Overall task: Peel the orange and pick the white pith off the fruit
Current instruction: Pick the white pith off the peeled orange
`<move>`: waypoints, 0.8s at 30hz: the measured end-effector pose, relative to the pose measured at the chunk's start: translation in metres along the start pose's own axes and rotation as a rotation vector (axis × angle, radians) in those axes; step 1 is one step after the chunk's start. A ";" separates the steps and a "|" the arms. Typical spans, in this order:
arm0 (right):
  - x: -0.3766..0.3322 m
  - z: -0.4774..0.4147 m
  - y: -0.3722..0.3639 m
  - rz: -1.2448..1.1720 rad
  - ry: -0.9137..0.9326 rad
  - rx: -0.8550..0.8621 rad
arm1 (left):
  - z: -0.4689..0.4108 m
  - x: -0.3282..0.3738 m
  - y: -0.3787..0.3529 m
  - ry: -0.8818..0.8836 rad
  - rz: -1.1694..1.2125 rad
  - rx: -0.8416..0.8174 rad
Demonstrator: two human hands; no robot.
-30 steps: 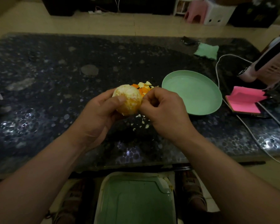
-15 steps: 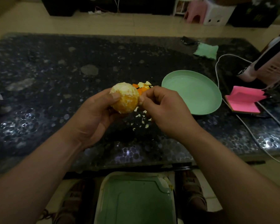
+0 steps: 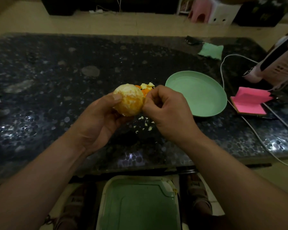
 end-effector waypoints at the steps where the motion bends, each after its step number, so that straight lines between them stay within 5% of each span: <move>1: 0.000 0.000 -0.001 -0.001 0.002 0.001 | 0.001 0.000 0.000 0.012 0.023 0.002; 12: 0.004 -0.006 -0.004 0.060 -0.035 0.037 | 0.003 0.012 0.011 0.020 0.217 -0.006; 24: 0.035 -0.019 -0.014 0.536 -0.190 -0.104 | -0.003 0.003 0.017 0.139 0.305 0.046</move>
Point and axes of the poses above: each hand's wrist, its own z-axis away from the middle knuckle, its own y-axis out of the back of the hand, x = y × z, the point moved 1 cm from there along -z, towards the middle knuckle, and after that the axes turned 5 degrees about -x, right-handed, at the moved point
